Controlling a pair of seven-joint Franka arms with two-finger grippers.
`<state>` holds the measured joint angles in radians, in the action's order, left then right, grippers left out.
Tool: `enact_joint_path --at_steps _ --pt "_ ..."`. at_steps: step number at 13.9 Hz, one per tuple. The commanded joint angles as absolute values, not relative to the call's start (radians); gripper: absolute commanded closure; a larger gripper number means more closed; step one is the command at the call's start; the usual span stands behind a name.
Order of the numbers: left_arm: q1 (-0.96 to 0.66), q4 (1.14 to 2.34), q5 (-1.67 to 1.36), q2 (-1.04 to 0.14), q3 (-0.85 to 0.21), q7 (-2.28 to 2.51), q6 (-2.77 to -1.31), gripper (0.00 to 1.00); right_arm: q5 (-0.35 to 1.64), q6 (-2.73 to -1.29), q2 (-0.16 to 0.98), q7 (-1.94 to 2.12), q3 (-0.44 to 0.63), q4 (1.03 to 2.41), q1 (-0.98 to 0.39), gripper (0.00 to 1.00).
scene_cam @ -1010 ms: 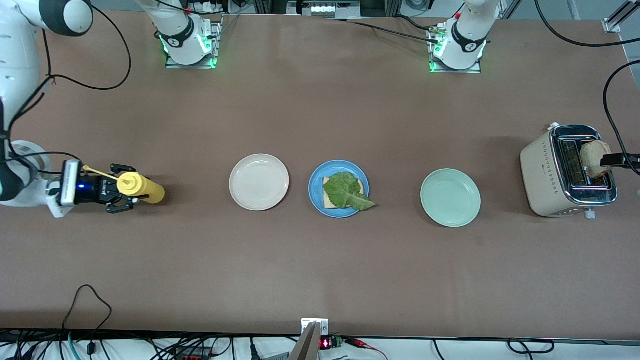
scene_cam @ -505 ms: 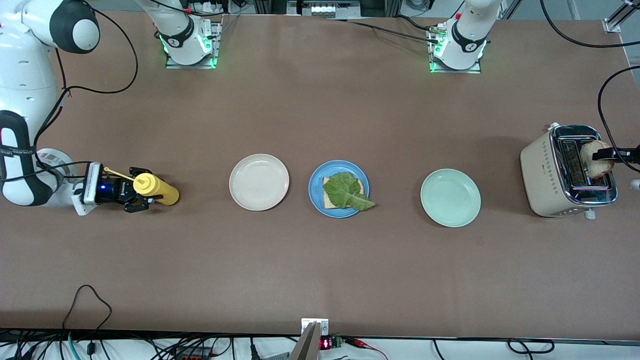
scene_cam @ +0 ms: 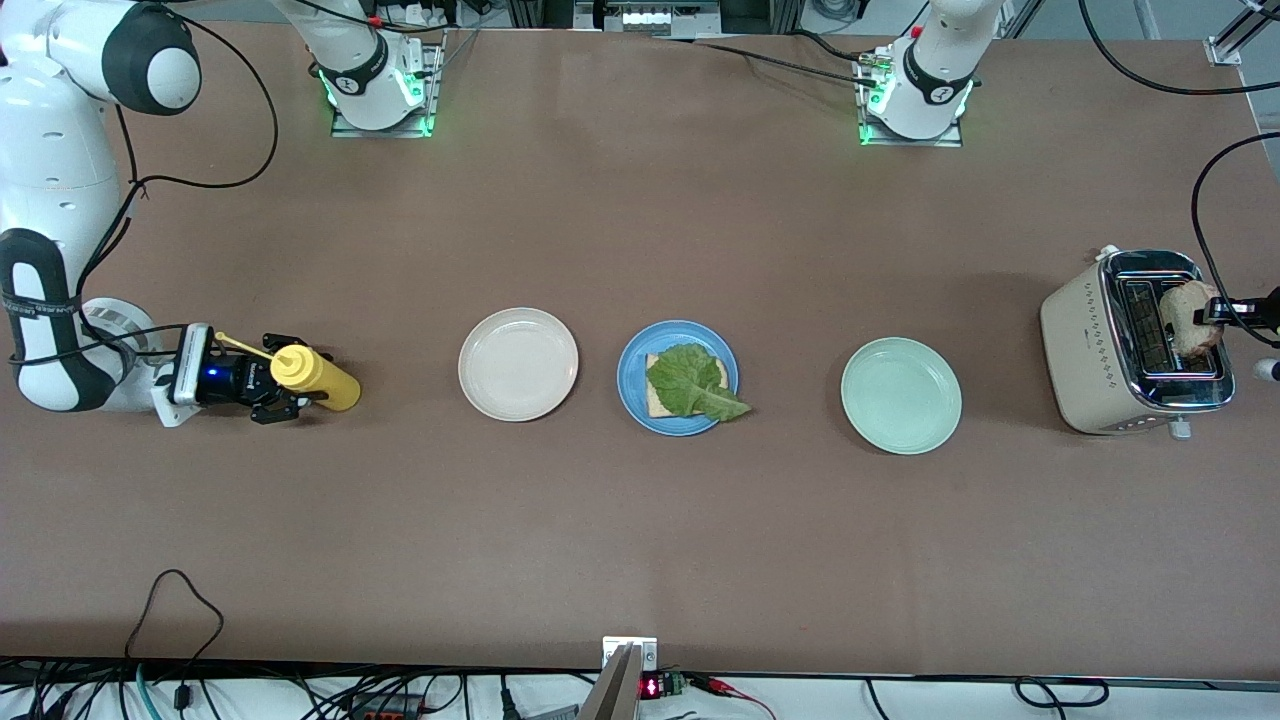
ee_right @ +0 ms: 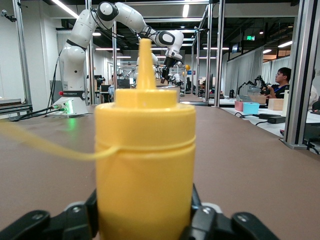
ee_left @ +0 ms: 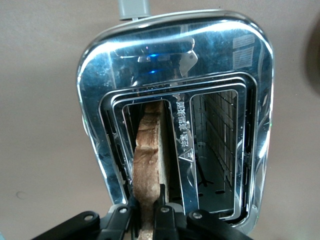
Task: Make sandwich in blue plate with both arms
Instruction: 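Grasp the second bread slice in the toaster with the left gripper, then lift the bread from the toaster while the right gripper releases the bottle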
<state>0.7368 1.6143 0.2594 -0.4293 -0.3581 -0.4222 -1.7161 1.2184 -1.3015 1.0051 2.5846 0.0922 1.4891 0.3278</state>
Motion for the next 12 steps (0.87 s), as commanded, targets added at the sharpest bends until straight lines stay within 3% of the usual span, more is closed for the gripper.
enact_joint_path --at_steps 1,7,9,12 --pt "0.736 1.606 0.244 -0.358 -0.370 -0.448 -1.665 0.99 1.224 -1.276 1.011 2.596 0.080 1.474 0.357 0.01" --pt "0.735 1.507 0.247 -0.299 -0.437 -0.448 -1.524 0.99 1.135 -1.275 0.988 2.563 0.100 1.462 0.431 0.00" --pt "0.733 1.439 0.252 -0.299 -0.509 -0.446 -1.464 0.99 1.089 -1.281 0.948 2.521 0.153 1.459 0.427 0.00" --pt "0.721 1.430 0.245 -0.308 -0.630 -0.408 -1.465 0.99 0.991 -1.337 0.846 2.426 0.236 1.445 0.382 0.00"
